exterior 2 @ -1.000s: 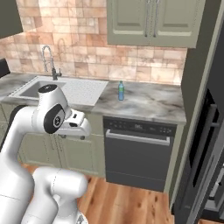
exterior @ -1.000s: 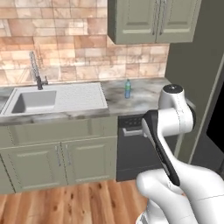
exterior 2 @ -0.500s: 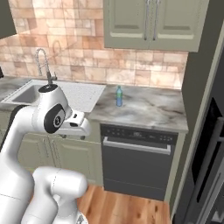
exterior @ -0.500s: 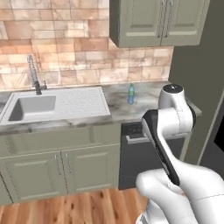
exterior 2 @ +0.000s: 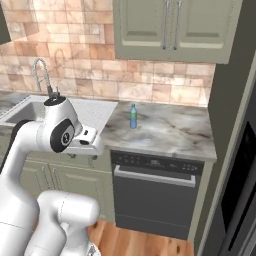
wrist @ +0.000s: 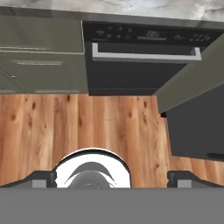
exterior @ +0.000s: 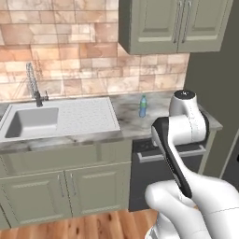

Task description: Take the bottled waters from the counter and place them in the freezer to freeze. Close the freezer door after placing the bottles.

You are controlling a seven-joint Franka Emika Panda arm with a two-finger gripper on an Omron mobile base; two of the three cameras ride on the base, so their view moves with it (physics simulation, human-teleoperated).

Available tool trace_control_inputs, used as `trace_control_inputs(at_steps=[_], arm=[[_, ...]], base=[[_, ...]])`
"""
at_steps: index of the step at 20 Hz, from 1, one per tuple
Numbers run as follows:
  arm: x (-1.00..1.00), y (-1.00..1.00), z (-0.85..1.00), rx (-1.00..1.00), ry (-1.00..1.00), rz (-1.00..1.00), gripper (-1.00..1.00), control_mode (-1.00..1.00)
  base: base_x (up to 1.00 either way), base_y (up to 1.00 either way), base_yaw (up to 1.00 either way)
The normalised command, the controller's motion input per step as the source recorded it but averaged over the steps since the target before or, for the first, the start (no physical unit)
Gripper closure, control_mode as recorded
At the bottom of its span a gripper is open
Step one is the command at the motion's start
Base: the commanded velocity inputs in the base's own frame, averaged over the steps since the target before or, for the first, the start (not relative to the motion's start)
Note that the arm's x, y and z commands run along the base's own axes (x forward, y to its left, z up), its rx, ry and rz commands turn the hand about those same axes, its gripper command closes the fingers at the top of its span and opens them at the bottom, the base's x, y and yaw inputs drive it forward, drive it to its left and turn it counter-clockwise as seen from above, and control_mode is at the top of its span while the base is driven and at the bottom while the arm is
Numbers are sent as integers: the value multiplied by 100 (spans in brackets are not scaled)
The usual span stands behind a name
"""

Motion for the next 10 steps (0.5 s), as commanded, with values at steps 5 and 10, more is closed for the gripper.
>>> trace_control_inputs(at_steps=[5,10], arm=[[0,0,0,0,0,0,-100,100],[0,0,0,0,0,0,-100,100]], base=[[43,28,-5],[44,35,-6]])
